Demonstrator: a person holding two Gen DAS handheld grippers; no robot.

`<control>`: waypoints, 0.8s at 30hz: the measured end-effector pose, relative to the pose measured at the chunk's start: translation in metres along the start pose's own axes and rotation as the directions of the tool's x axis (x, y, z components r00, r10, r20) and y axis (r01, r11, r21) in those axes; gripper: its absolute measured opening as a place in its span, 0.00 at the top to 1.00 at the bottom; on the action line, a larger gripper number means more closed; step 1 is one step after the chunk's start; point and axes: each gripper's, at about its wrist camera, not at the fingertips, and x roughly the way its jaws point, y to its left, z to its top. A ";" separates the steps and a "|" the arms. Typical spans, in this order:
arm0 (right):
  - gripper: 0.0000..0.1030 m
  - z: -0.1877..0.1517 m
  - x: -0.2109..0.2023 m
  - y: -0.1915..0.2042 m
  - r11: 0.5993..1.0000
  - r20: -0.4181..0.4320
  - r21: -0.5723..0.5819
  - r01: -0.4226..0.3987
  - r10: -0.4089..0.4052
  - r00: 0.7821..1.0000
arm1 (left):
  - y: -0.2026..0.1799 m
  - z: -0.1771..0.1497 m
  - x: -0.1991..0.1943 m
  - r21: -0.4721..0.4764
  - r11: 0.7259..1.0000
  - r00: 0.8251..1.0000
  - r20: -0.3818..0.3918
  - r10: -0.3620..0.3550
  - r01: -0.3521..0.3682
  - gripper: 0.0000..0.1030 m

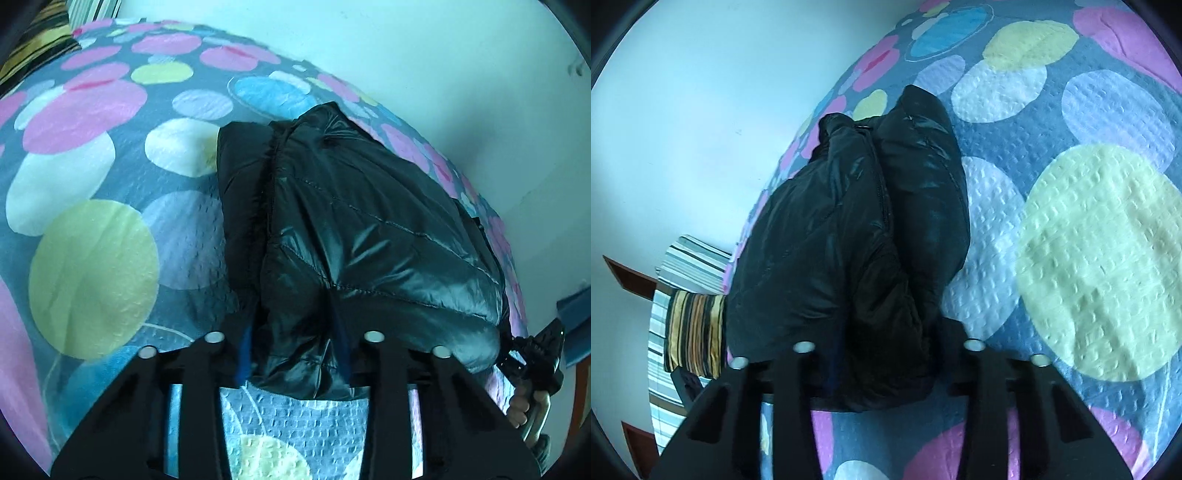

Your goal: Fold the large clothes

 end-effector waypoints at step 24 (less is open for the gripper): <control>0.76 -0.095 -0.091 -0.017 0.999 -0.040 -0.045 0.016 -0.018 0.999 | 0.004 -0.119 -0.101 0.071 0.997 1.000 -0.006 -0.012 0.013 0.78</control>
